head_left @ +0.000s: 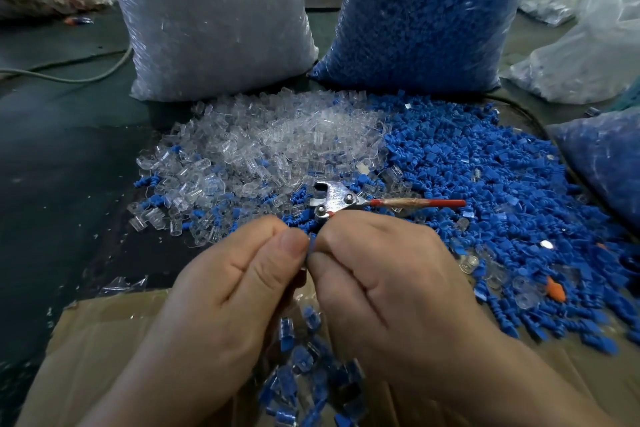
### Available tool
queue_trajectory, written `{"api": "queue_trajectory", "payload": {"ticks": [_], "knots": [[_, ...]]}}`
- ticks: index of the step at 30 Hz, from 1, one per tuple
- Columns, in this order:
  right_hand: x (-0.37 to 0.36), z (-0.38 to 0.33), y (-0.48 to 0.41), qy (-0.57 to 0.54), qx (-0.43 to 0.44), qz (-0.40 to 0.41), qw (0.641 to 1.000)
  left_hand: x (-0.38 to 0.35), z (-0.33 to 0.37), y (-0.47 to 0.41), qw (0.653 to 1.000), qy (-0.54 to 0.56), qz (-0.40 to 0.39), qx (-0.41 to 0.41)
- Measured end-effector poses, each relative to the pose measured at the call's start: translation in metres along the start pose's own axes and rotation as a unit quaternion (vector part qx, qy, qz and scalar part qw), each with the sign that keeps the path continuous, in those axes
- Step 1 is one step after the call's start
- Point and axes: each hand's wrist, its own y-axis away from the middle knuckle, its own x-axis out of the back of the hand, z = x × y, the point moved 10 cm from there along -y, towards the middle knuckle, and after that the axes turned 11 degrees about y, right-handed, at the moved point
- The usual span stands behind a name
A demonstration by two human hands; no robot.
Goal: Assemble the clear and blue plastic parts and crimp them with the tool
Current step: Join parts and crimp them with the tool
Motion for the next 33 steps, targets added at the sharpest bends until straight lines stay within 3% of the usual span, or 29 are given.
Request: {"api": "queue_trajectory", "payload": {"ticks": [2,5,7,8,9,10,12,13,14,17,27,29,33], "knots": [[-0.012,0.018,0.003,-0.181,-0.124,-0.057,0.974,0.000,0.003,0.000,0.999,-0.036,-0.004,-0.032],[-0.045,0.025,0.017,-0.449,-0.261,-0.145,0.842,-0.002,0.014,0.000,0.991,-0.091,-0.028,-0.096],[-0.057,0.023,0.024,-0.537,-0.305,-0.181,0.765,-0.003,0.019,0.000,0.987,-0.090,-0.046,-0.121],[-0.059,0.022,0.026,-0.555,-0.314,-0.194,0.746,-0.004,0.021,0.001,0.985,-0.099,-0.055,-0.130],[-0.059,0.023,0.027,-0.551,-0.319,-0.201,0.744,-0.006,0.021,0.001,0.983,-0.109,-0.067,-0.130],[-0.056,0.029,0.027,-0.505,-0.318,-0.201,0.777,-0.006,0.019,0.001,0.983,-0.118,-0.078,-0.120],[-0.040,0.047,0.022,-0.272,-0.270,-0.177,0.906,-0.002,0.007,0.002,0.982,-0.144,-0.094,-0.077],[-0.030,0.053,0.018,-0.124,-0.229,-0.153,0.953,0.001,-0.001,0.002,0.979,-0.171,-0.099,-0.049],[-0.023,0.054,0.015,0.002,-0.194,-0.135,0.972,0.003,-0.008,0.003,0.972,-0.206,-0.107,-0.027],[-0.022,0.053,0.012,0.198,-0.136,-0.143,0.960,-0.001,-0.022,0.005,0.947,-0.281,-0.155,0.004],[-0.058,0.044,-0.001,0.277,-0.054,-0.208,0.937,-0.028,-0.030,0.013,0.940,-0.259,-0.218,0.032],[-0.060,0.044,-0.002,0.272,-0.052,-0.209,0.938,-0.021,-0.031,0.012,0.949,-0.244,-0.194,0.044],[-0.060,0.046,-0.003,0.257,-0.052,-0.205,0.943,0.019,-0.029,0.002,0.943,-0.327,-0.043,0.053]]}}
